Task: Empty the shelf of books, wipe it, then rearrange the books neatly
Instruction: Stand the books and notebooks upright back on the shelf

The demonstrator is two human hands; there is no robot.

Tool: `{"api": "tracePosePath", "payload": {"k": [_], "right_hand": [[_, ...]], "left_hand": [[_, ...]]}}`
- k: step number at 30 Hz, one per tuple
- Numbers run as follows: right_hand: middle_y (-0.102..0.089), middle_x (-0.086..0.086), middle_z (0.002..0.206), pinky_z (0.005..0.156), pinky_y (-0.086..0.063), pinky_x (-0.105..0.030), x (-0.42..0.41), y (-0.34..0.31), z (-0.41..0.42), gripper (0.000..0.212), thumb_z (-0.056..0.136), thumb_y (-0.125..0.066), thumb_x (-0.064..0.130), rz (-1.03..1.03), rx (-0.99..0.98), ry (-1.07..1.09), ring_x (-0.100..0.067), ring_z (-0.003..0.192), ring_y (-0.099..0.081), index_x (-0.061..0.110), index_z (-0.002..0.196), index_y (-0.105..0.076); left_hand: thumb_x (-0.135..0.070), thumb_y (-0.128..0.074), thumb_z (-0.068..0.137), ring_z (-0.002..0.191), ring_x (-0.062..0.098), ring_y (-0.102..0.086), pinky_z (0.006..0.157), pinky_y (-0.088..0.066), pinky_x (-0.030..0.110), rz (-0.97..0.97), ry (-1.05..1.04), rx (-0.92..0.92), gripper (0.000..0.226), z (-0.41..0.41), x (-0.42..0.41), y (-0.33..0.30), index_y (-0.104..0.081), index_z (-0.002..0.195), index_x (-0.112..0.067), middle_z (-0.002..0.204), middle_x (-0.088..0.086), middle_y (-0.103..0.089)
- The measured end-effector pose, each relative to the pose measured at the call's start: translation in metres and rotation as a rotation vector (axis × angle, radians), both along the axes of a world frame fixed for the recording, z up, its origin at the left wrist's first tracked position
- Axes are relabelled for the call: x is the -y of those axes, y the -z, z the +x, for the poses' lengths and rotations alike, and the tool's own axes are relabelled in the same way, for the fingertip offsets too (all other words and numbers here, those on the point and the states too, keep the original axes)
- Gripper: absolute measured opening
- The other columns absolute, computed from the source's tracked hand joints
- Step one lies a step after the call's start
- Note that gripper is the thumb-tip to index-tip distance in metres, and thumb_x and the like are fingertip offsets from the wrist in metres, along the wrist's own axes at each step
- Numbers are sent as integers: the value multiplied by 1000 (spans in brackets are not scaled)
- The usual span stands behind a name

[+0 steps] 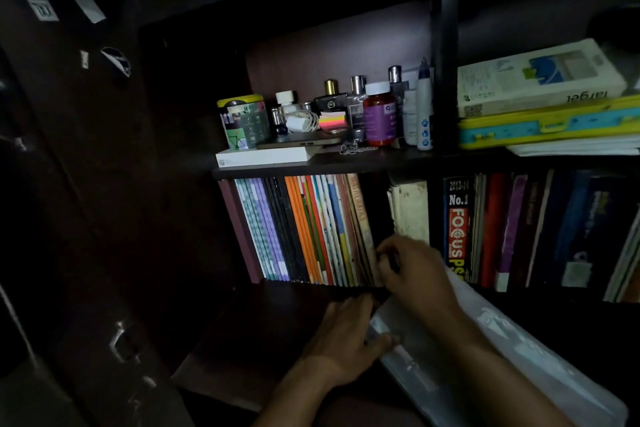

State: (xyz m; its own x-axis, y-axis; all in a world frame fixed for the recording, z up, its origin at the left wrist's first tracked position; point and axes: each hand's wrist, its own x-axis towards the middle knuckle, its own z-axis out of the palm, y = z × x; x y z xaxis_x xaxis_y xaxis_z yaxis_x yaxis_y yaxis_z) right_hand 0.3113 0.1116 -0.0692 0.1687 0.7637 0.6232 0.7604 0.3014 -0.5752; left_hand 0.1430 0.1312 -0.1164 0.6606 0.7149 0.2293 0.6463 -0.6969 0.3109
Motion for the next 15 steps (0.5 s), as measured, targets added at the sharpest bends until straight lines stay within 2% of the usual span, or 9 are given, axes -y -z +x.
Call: {"api": "tracePosePath", "payload": {"k": [3,5,6,8,9,11,15], "right_hand": [[-59,-3,122,96,-43,-42,23,-15,19,41,90,-58,40,-47,163,171,-26,113,-55,23,128,-55],[-49,-6,140,103,-40,-48,43,-10,46,62,91,-57,57,-190,102,256,-31,126,-48,28,142,-40],[-50,-7,142,105,-42,-50,55,-6,57,68,88,-55,70,-302,31,267,-32,126,-50,32,142,-39],[-66,4,124,99,-49,-45,71,8,70,65,80,-45,86,-472,-110,197,-24,112,-64,37,121,-54],[-72,10,112,96,-53,-41,75,14,68,61,79,-46,84,-480,-199,128,-15,102,-69,35,110,-64],[-75,17,96,90,-57,-40,79,28,63,50,84,-51,76,-364,-260,57,-2,91,-71,34,102,-72],[-73,12,85,73,-57,-39,76,36,49,34,94,-54,61,-112,-250,146,-3,80,-69,29,97,-67]], "left_hand": [[-64,-52,91,101,18,-64,82,-52,35,-175,-21,271,35,-6,-4,2,-39,110,-37,114,-5,-67],[-59,-57,90,96,13,-67,75,-53,28,-171,-46,428,30,-10,-7,2,-41,110,-43,110,-5,-68],[-56,-60,89,94,7,-66,74,-53,25,-175,-51,518,27,-11,-6,0,-45,109,-44,106,-9,-68],[-53,-64,86,88,-1,-65,72,-53,24,-209,-76,668,23,-12,-6,-1,-53,104,-44,99,-14,-68],[-52,-66,85,86,0,-65,73,-54,26,-226,-94,713,23,-14,-7,-2,-55,104,-43,97,-17,-68],[-54,-68,82,87,4,-65,74,-54,30,-272,-124,785,29,-17,-9,-4,-60,105,-38,98,-17,-67],[-62,-75,68,103,15,-69,89,-56,34,-472,-208,1045,59,-16,0,-11,-64,118,-33,114,-5,-72]]}}
